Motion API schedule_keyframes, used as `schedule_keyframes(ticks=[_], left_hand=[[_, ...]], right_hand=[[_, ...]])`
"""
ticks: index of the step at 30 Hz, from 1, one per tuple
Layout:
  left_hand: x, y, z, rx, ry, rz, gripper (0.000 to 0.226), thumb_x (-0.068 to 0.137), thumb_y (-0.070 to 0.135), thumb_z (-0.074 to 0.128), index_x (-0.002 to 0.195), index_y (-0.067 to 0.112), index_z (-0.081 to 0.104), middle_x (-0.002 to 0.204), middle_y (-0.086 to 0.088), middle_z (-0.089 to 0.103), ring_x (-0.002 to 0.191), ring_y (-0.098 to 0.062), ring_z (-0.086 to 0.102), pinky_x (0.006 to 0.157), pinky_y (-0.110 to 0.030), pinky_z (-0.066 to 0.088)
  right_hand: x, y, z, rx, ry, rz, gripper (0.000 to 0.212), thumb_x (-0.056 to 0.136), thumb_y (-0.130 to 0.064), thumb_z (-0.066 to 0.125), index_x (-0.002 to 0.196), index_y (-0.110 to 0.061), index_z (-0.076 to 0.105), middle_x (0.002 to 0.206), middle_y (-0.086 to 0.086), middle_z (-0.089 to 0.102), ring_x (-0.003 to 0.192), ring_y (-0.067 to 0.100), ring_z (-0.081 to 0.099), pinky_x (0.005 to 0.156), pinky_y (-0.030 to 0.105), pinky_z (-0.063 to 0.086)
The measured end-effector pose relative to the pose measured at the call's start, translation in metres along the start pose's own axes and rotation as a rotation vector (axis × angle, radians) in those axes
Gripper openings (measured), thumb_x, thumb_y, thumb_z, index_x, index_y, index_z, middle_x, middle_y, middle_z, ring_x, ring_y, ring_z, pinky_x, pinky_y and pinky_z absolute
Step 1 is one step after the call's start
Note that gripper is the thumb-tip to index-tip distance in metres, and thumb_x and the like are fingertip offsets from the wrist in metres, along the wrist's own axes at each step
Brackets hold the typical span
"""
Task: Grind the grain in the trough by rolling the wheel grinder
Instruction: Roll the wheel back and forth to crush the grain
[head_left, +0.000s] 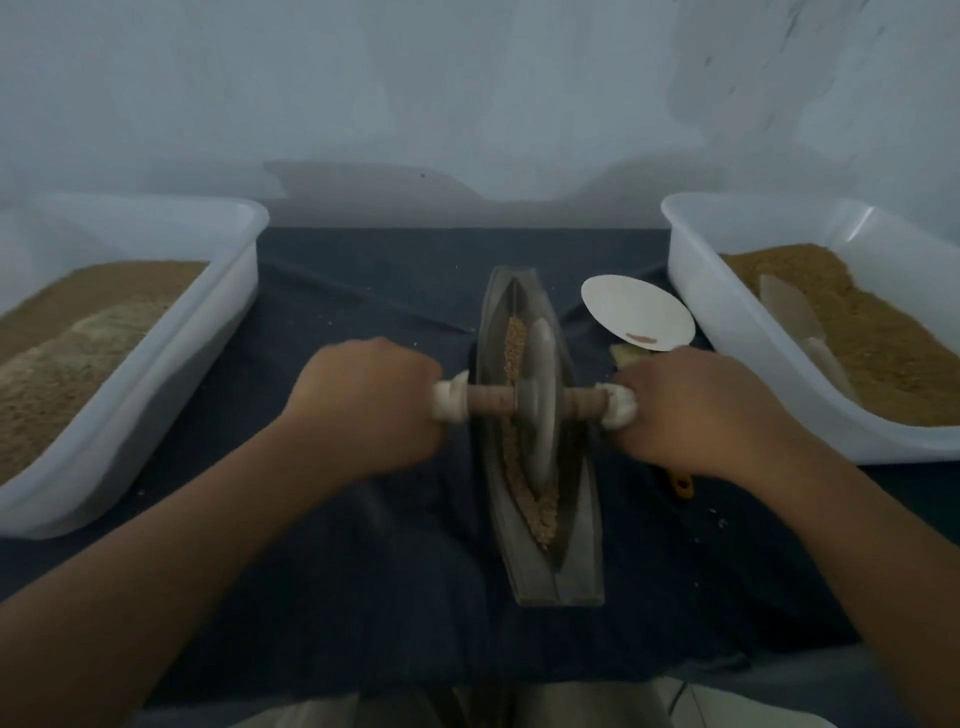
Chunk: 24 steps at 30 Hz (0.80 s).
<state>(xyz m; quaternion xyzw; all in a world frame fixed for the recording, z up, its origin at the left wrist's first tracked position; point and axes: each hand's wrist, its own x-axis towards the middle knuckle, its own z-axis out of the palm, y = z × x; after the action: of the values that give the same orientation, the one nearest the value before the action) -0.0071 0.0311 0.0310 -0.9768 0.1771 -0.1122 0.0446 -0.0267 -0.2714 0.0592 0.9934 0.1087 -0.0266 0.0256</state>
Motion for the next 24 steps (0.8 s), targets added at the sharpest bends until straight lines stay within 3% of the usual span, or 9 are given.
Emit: schedule_keyframes(ticks=[4,7,11,14,17,20,24], left_hand=[[0.081,-0.006,-0.003,0.008,-0.030,-0.117,0.031,0.083,0.050,0.061,0.069,0.024,0.055,0.070,0.005,0.057,0.063,-0.023,0.057,0.062,-0.032,0.047],[0.108,-0.007,-0.011,0.026,-0.040,-0.134,0.033,0.082,0.053,0.065,0.072,0.023,0.057,0.072,0.003,0.056,0.063,-0.022,0.055,0.061,-0.034,0.046],[0.062,-0.002,-0.006,-0.019,-0.070,-0.091,0.026,0.085,0.047,0.060,0.071,0.025,0.057,0.070,0.006,0.055,0.064,-0.021,0.057,0.061,-0.032,0.047],[0.002,-0.002,-0.002,-0.058,-0.054,-0.012,0.030,0.081,0.052,0.060,0.063,0.029,0.051,0.058,0.011,0.051,0.051,-0.011,0.050,0.048,-0.025,0.036],[-0.021,0.000,-0.003,0.017,0.126,0.028,0.039,0.069,0.056,0.062,0.052,0.031,0.037,0.042,0.014,0.034,0.035,-0.003,0.030,0.044,-0.016,0.015],[0.019,0.000,0.001,-0.029,0.047,-0.079,0.034,0.075,0.054,0.056,0.058,0.025,0.050,0.054,0.009,0.050,0.046,-0.013,0.047,0.048,-0.022,0.031],[0.093,-0.009,-0.001,-0.081,-0.046,-0.198,0.040,0.083,0.059,0.060,0.073,0.020,0.060,0.077,0.001,0.064,0.068,-0.025,0.060,0.066,-0.035,0.050]], right_hand=[[0.067,0.002,0.001,0.013,0.176,0.143,0.044,0.083,-0.057,0.045,0.076,-0.018,0.063,0.067,-0.006,0.061,0.062,0.015,0.058,0.056,0.032,0.045],[0.096,0.005,-0.008,0.040,0.124,0.146,0.038,0.081,-0.057,0.045,0.067,-0.027,0.064,0.066,-0.006,0.064,0.063,0.016,0.062,0.063,0.037,0.055],[0.064,0.008,0.002,0.018,0.140,0.069,0.031,0.088,-0.051,0.056,0.068,-0.027,0.062,0.067,-0.007,0.063,0.064,0.013,0.060,0.063,0.036,0.056],[0.011,0.010,0.006,0.033,0.123,-0.064,0.041,0.082,-0.064,0.043,0.061,-0.032,0.057,0.056,-0.009,0.056,0.053,0.004,0.053,0.048,0.027,0.037],[0.003,0.011,0.005,0.026,0.045,-0.081,0.046,0.079,-0.070,0.040,0.063,-0.031,0.058,0.056,-0.010,0.058,0.053,0.004,0.056,0.048,0.029,0.042],[0.045,0.008,0.003,-0.023,0.067,0.002,0.036,0.088,-0.056,0.053,0.066,-0.029,0.061,0.065,-0.008,0.062,0.062,0.011,0.060,0.053,0.031,0.042],[0.095,0.007,-0.009,-0.078,0.164,0.079,0.035,0.077,-0.058,0.044,0.072,-0.030,0.064,0.072,-0.006,0.064,0.066,0.017,0.061,0.062,0.035,0.053]])
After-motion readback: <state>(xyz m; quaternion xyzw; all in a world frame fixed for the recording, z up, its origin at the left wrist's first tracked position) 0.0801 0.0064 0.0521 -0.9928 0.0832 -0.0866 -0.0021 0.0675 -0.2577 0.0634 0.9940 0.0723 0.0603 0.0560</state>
